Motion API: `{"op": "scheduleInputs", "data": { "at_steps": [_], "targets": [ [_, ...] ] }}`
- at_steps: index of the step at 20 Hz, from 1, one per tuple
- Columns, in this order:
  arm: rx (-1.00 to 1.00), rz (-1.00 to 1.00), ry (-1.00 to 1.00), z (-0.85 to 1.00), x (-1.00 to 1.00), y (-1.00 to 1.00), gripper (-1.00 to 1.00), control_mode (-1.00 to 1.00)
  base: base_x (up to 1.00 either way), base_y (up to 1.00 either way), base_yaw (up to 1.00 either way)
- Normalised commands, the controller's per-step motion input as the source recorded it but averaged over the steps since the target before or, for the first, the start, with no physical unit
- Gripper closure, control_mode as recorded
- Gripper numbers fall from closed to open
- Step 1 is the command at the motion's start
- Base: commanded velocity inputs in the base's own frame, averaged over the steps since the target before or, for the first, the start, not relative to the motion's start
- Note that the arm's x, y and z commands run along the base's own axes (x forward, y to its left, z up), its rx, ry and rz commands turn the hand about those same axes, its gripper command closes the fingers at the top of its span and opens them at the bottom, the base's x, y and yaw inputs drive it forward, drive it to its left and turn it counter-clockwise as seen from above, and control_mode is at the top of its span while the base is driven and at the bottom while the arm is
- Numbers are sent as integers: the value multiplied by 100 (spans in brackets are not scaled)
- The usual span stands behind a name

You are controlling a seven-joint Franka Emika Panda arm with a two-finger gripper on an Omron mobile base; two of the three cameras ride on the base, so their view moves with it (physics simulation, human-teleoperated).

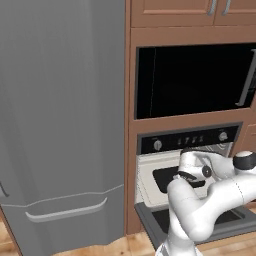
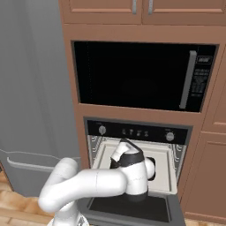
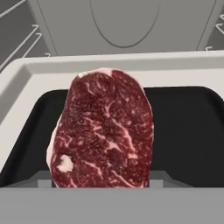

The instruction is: Place the steak on the rack of the oven.

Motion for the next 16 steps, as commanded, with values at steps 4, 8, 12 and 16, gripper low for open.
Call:
{"op": "scheduleInputs", "data": {
  "at_steps": [4, 8, 12, 16],
  "targets": [
    [0, 0, 0, -24, 10, 0, 100, -100, 0, 0, 0],
    [0, 0, 0, -13, 8, 0, -100, -100, 0, 0, 0],
    [0, 0, 2, 0, 11, -2, -100, -100, 0, 0, 0],
    [0, 0, 0, 0, 4, 0, -100, -100, 0, 0, 0]
  ]
}}
